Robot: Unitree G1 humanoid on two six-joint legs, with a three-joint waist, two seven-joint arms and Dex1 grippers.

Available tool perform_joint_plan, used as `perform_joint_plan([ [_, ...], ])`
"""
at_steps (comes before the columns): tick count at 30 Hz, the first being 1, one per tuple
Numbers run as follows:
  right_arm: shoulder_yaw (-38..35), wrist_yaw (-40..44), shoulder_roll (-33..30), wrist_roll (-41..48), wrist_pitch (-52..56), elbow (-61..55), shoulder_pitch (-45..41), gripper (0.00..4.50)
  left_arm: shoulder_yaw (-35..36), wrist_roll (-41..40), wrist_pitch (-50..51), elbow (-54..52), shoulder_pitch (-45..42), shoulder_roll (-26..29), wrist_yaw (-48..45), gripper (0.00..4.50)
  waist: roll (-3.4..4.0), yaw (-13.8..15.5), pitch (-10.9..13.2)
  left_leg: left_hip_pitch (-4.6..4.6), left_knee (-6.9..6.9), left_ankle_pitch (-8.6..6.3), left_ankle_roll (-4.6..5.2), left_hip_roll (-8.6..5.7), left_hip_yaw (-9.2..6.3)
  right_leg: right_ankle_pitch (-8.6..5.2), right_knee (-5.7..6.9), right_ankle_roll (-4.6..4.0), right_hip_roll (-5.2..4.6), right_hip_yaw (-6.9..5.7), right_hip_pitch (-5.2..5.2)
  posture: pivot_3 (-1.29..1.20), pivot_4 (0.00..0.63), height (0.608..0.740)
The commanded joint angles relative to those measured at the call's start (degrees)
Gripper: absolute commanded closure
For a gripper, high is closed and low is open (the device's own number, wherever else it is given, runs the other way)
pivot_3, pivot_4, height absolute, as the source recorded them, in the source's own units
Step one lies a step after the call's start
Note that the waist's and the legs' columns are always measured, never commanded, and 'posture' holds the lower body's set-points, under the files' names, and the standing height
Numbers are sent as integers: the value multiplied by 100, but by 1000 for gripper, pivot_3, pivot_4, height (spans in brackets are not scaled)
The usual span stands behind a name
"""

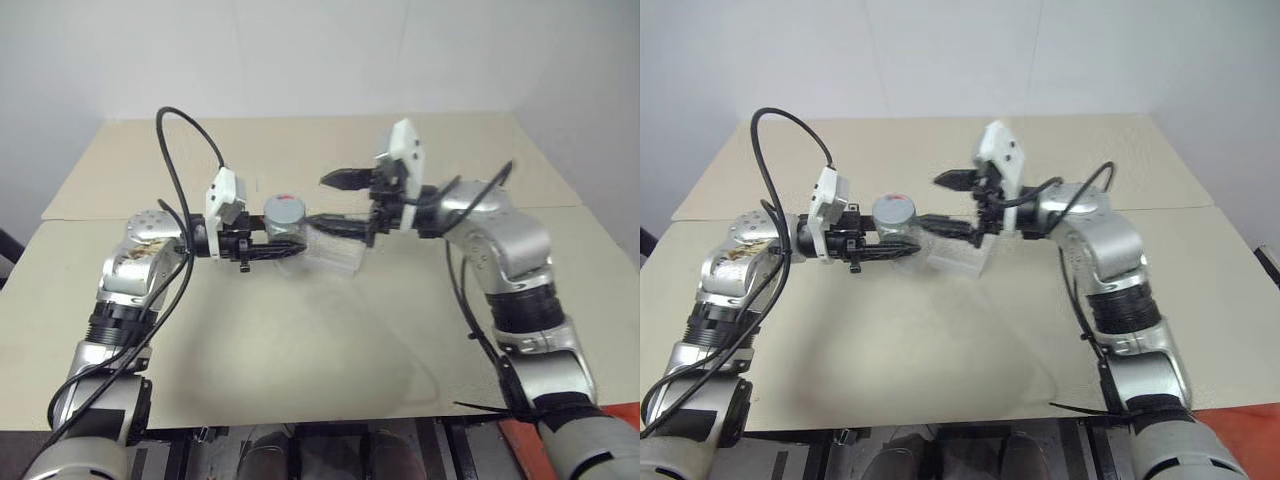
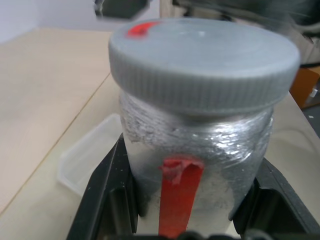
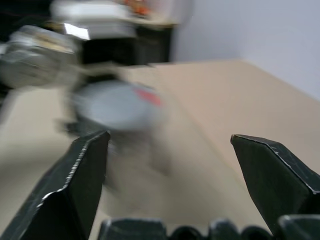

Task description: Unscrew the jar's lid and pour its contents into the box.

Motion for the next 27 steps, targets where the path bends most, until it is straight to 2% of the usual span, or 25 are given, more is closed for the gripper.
perform_joint_plan([
  [1,-247,24,-95,74,-94,-217,22,50,104,-143,-29,-261,-46,35,-76,2574,0,-17,0,1,-1,0,0,1,1,0,0,0,0,1,0,0,150,740],
  [9,-349,176,-105,408,90,-713,145,50,100,-36,-102,-117,-130,-54,21,2574,0,-34,0,3,-2,0,0,2,3,0,0,0,1,4,-1,0,150,740],
  [14,-56,41,291,488,216,-971,-33,50,45,-4,-138,-18,-245,-201,57,2574,0,-26,0,2,0,0,0,1,2,0,1,0,1,4,0,0,150,740],
  [27,476,-215,898,-127,13,-274,-482,50,40,-9,-149,11,-284,-247,-11,2574,0,-28,0,3,1,0,0,0,0,0,4,0,1,2,-1,0,150,740],
])
